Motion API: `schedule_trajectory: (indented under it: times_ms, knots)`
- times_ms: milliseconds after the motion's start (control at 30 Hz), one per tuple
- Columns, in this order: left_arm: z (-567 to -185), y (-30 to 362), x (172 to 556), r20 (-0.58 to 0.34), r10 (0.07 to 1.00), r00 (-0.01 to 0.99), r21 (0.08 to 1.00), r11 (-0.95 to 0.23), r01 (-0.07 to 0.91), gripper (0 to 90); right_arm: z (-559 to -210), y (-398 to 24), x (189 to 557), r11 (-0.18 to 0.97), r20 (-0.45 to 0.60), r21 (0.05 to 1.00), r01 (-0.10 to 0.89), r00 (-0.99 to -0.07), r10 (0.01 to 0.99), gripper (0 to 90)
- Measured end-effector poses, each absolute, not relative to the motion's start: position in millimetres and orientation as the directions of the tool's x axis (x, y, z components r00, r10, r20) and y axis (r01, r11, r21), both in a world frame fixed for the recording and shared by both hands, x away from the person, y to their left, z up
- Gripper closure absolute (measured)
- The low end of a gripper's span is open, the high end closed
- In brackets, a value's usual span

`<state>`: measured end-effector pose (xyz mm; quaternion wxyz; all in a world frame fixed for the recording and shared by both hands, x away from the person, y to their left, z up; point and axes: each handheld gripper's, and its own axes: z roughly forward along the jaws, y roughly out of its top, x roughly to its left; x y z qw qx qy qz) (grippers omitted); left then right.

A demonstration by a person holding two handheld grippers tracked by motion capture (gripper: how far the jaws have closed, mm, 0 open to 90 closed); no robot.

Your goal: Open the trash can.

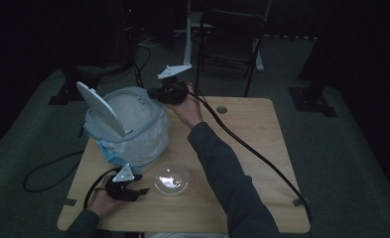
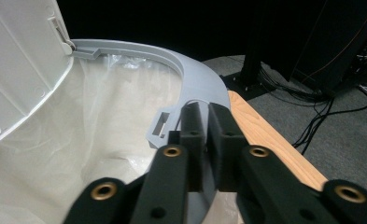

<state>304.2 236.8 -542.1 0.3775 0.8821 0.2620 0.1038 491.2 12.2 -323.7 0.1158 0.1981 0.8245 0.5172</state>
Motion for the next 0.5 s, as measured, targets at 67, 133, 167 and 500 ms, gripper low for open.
schedule_trajectory:
  times_ms: [67,133,167,500]
  knots:
    - [-542,237,304,-0.015,0.54,0.842,0.721,-0.577,0.383,39.0,-324,9,492,0.384,0.014,0.9,0.208,-0.892,0.451,78.3]
    - [-542,237,304,-0.016,0.54,0.842,0.722,-0.576,0.383,39.0,-325,5,492,0.385,0.014,0.898,0.212,-0.888,0.459,75.3]
    - [-542,237,304,-0.016,0.539,0.842,0.721,-0.577,0.384,39.0,-325,3,492,0.385,0.012,0.898,0.211,-0.888,0.46,73.7]
    - [-542,237,304,-0.013,0.538,0.843,0.719,-0.581,0.382,39.0,-334,-31,491,0.369,0.003,0.902,0.225,-0.857,0.515,62.3]
